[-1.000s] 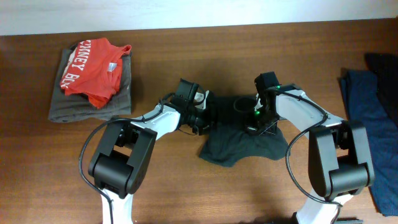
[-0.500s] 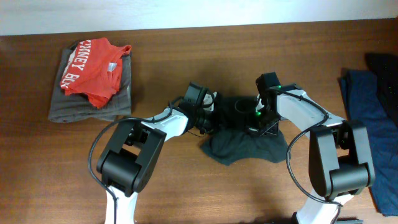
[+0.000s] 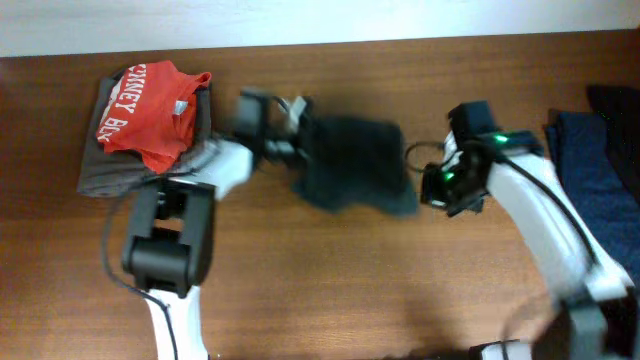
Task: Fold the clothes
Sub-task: 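Carry the bundle with the left gripper onto the folded shirt stack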
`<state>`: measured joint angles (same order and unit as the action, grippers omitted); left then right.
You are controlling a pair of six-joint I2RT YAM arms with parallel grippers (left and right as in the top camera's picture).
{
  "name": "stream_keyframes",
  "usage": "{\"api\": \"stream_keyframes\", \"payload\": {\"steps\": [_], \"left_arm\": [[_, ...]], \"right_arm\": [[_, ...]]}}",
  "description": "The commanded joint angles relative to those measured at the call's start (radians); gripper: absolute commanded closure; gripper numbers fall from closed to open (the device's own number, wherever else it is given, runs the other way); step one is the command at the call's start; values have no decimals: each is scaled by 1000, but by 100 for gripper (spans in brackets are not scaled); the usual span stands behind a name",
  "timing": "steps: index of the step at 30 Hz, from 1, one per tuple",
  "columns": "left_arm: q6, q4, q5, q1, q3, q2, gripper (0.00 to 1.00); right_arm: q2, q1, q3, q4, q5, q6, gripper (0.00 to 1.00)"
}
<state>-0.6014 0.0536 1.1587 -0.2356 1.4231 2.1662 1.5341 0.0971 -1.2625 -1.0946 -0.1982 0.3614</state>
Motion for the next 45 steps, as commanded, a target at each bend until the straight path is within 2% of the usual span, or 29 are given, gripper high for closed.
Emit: {"api": "stream_keyframes", "payload": {"steps": [1, 4, 5, 8, 14, 16, 19, 21, 26, 31, 34, 40, 43, 45], "left_arm": [[-24, -16, 109, 138, 215, -73, 99], [-44, -16, 43, 223, 357, -73, 99], [-61, -16, -24, 277, 431, -73, 100], [-100, -20, -164, 359, 496, -73, 100], [-171, -24, -342, 486, 494, -68, 100], [-235, 55, -473, 557, 494, -68, 100], [-320, 116, -567, 599, 476, -55, 100], [-325, 117, -600, 606, 455, -44, 100], [-353, 116, -636, 620, 314, -36, 100], [-424, 117, -611, 624, 156, -36, 100], [-426, 122, -590, 637, 93, -36, 100], [-375, 170, -526, 671, 77, -49, 84], [-362, 220, -517, 678, 77, -73, 79], [-305, 233, -471, 680, 77, -105, 74]], "right_arm": [[-145, -6, -48, -3, 27, -17, 96], [-213, -6, -49, -3, 27, -17, 96], [-234, -6, -49, -9, 27, -17, 96], [-236, -6, -49, -19, 27, -17, 96], [-220, -6, -49, -33, 27, -17, 96], [-219, -6, -49, -55, 27, -17, 96], [-219, -6, -49, -65, 27, -17, 96], [-219, -6, -49, -66, 27, -17, 96], [-219, -6, -49, -82, 27, -17, 96], [-220, -6, -49, -93, 27, -17, 96], [-220, -6, -49, -102, 27, -17, 96], [-220, -6, -49, -106, 28, -33, 96], [-220, -6, -49, -105, 31, -33, 96], [-220, -6, -49, -104, 31, -32, 96]]}}
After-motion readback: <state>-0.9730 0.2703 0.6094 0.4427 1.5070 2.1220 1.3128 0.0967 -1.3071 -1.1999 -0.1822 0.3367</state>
